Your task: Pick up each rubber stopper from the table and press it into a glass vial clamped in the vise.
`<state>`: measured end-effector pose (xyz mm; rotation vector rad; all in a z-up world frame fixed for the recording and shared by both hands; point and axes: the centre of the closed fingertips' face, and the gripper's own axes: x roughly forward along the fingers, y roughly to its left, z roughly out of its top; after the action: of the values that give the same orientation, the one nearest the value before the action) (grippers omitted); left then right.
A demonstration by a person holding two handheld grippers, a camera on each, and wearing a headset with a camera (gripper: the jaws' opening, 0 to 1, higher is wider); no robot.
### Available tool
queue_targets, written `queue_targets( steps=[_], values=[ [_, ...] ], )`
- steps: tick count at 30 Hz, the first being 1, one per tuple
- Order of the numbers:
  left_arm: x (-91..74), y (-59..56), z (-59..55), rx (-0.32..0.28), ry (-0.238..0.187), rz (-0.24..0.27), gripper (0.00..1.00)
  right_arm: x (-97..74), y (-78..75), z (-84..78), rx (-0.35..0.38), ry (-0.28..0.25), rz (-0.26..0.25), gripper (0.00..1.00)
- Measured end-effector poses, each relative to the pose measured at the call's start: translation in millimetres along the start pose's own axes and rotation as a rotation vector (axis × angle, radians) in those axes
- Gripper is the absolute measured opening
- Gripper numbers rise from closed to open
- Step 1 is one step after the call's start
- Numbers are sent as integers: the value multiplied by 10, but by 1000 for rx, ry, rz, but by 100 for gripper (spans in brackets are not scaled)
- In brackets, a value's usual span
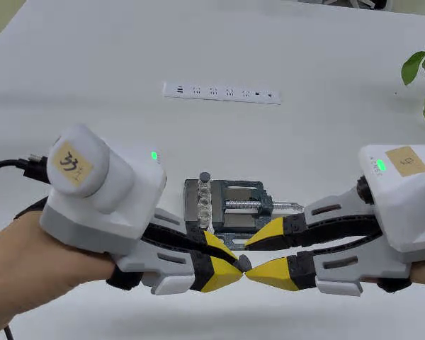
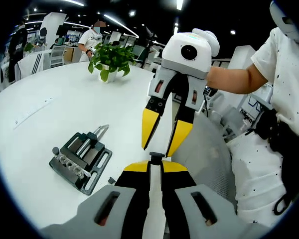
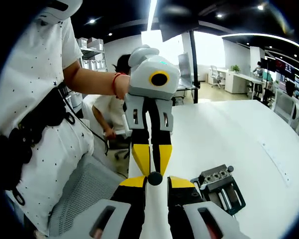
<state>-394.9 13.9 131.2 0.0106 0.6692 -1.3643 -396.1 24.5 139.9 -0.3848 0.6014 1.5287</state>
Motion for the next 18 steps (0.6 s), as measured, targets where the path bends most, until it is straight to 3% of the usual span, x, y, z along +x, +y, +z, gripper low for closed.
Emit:
queue_targets(
  steps=[10,18],
  values=[
    [-12,3,21,4,2,2,4,-2,-2,12,1,-6,3,10],
    [-36,0,53,45,3,6,4,-10,6,39,10,-20,13,7]
  ],
)
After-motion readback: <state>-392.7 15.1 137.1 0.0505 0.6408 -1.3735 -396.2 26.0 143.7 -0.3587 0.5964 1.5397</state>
